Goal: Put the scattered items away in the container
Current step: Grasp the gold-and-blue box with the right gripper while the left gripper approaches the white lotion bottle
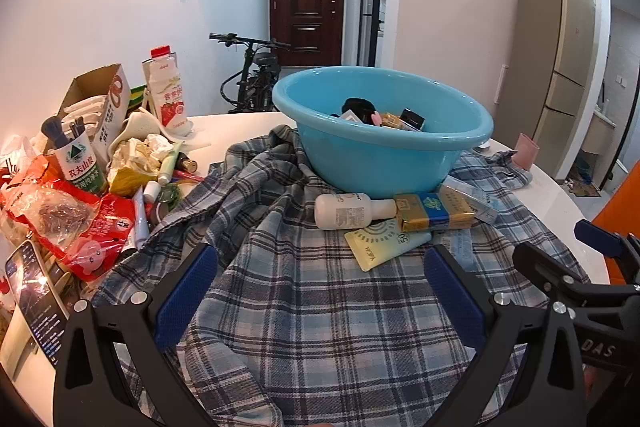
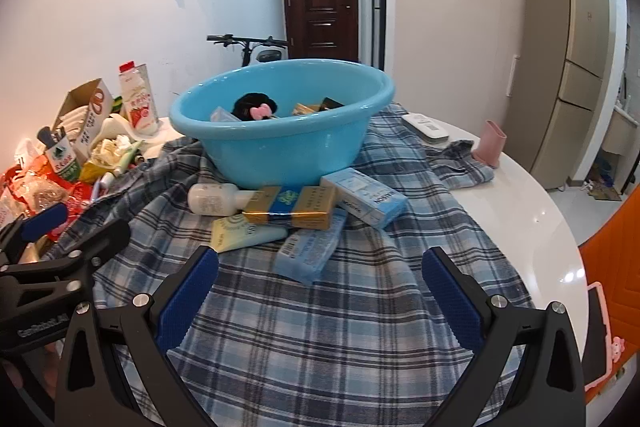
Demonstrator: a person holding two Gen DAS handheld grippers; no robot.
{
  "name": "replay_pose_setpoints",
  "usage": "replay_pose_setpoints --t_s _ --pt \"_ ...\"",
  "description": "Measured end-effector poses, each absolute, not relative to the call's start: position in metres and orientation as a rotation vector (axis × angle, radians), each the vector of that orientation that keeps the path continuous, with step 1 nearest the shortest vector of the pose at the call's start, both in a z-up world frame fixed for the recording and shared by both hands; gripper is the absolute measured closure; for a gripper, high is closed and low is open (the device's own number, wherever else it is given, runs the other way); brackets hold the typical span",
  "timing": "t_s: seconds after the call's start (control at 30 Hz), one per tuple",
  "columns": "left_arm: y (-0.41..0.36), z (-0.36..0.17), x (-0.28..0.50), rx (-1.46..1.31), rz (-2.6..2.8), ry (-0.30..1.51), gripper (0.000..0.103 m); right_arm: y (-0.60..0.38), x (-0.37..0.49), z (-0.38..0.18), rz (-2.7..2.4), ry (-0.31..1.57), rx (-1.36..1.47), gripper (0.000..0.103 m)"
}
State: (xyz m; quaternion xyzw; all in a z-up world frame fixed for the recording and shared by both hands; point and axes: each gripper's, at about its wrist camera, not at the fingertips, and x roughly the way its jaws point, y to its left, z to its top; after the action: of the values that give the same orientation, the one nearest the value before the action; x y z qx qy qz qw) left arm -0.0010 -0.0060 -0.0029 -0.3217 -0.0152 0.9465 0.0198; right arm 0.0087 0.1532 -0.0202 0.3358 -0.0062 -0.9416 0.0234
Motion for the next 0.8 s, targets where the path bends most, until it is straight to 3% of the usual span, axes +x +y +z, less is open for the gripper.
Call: replay_pose_setpoints --t_s 0.8 --pt "-0.027 -0.006 0.004 -0.995 2.960 -0.064 0.000 0.118 -0.032 -0.041 -2.872 0.097 1.145 0.000"
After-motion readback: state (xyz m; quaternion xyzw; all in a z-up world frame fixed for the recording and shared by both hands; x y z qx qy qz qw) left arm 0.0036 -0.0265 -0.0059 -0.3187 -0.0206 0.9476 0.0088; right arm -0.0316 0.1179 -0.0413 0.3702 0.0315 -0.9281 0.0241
